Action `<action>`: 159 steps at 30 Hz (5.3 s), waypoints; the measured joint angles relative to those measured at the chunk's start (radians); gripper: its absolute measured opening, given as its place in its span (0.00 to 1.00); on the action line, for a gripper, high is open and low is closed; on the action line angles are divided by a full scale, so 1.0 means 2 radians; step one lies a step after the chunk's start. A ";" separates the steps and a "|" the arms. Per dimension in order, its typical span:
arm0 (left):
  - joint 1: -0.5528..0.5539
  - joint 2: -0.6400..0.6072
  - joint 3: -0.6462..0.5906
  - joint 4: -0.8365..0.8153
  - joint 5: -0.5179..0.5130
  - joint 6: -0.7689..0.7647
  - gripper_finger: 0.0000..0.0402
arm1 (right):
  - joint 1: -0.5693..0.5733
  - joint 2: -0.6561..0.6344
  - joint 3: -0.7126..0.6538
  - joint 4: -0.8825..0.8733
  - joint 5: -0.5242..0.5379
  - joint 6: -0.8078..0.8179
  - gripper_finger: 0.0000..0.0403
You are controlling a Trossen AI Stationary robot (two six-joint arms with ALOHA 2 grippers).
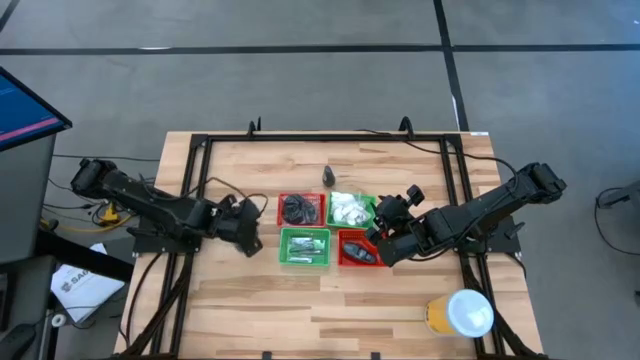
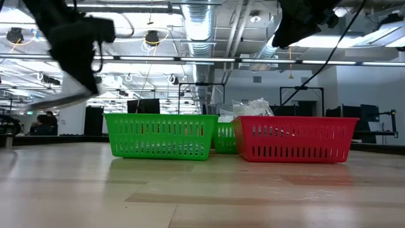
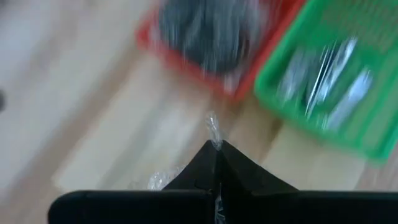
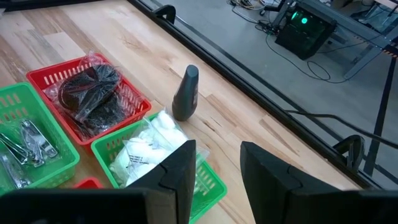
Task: Pick & Place Travel size toiletries
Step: Put the black hairbrush into the left red basket, then put the black deodorant into the right red basket
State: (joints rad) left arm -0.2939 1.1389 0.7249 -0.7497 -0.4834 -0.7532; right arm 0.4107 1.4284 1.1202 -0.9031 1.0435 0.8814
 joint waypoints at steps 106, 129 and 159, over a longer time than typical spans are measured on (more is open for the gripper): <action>0.148 0.159 0.007 0.485 -0.053 0.247 0.36 | -0.275 0.088 -0.121 0.578 -0.293 -0.279 0.29; 0.148 0.159 0.007 0.484 -0.053 0.281 0.36 | -0.283 0.194 -0.017 0.549 -0.286 -0.315 0.63; 0.148 0.159 0.007 0.484 -0.053 0.281 0.36 | -0.301 0.188 -0.014 0.493 -0.287 -0.265 0.63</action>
State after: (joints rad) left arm 0.0013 1.4570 0.7395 0.2184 -0.5903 -0.1913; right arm -0.1913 1.8050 1.0916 0.0824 0.4702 0.3523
